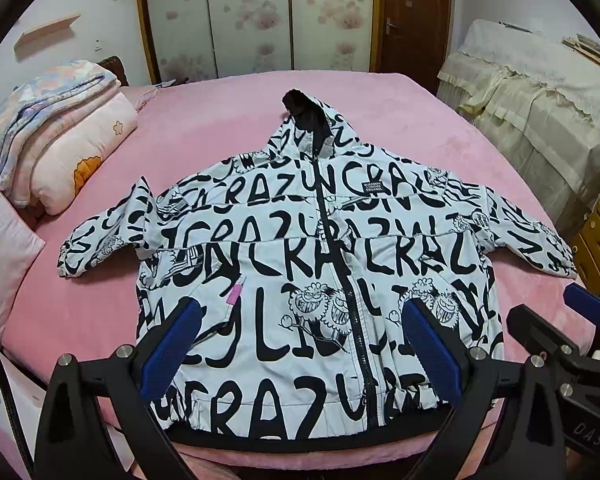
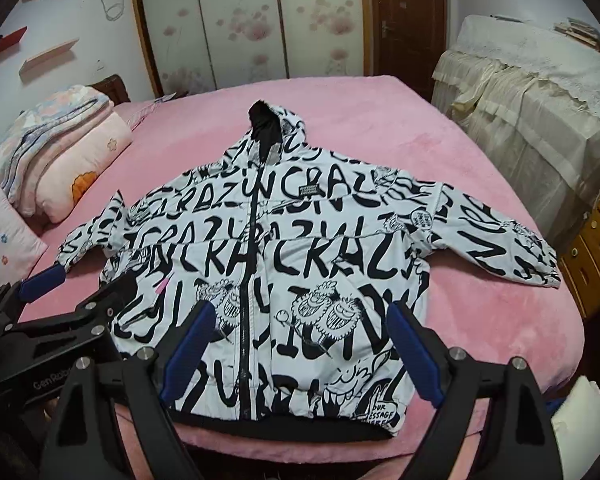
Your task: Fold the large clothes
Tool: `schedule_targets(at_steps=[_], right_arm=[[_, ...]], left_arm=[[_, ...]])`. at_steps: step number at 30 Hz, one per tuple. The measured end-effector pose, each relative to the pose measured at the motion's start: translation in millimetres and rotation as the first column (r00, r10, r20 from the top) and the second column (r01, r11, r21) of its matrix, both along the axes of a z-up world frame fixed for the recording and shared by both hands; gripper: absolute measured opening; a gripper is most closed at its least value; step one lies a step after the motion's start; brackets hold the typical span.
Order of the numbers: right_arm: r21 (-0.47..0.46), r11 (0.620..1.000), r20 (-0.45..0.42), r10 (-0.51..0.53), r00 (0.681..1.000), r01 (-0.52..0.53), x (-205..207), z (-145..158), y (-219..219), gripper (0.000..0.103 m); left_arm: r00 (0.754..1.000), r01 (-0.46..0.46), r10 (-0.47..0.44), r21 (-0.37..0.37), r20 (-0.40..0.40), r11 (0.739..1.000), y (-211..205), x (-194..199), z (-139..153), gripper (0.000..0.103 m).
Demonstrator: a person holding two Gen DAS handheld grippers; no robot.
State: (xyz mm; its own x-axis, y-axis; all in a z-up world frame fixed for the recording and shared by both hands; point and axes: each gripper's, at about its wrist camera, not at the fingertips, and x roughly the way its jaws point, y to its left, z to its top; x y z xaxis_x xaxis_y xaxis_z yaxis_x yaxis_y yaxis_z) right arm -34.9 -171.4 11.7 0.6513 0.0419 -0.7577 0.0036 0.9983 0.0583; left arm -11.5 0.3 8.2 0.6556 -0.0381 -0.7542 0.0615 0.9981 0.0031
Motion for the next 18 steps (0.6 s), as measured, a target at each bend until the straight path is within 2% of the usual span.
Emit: schedule_targets(at_steps=[9, 14, 18], right_arm=[[0.018, 1.0, -0.017, 0.0, 1.0, 0.0, 0.2, -4.7, -3.3, 0.088], [0.009, 1.0, -0.017, -0.009, 1.0, 0.009, 0.3, -6.7, -6.2, 0.088], [0.04, 0.999, -0.014, -0.014, 1.0, 0.015, -0.5, -7.6, -12.3, 0.088]], left_arm=[[0.999, 0.023, -0.024, -0.018, -0.039, 1.0, -4.1, 2.5, -3.3, 0.1], [0.999, 0.009, -0.009, 0.002, -0.046, 1.0, -5.1, 4.8, -3.3, 0.1], [0.999, 0.005, -0.005, 0.001, -0.051, 1.0, -4.5, 5.6, -3.6, 0.1]])
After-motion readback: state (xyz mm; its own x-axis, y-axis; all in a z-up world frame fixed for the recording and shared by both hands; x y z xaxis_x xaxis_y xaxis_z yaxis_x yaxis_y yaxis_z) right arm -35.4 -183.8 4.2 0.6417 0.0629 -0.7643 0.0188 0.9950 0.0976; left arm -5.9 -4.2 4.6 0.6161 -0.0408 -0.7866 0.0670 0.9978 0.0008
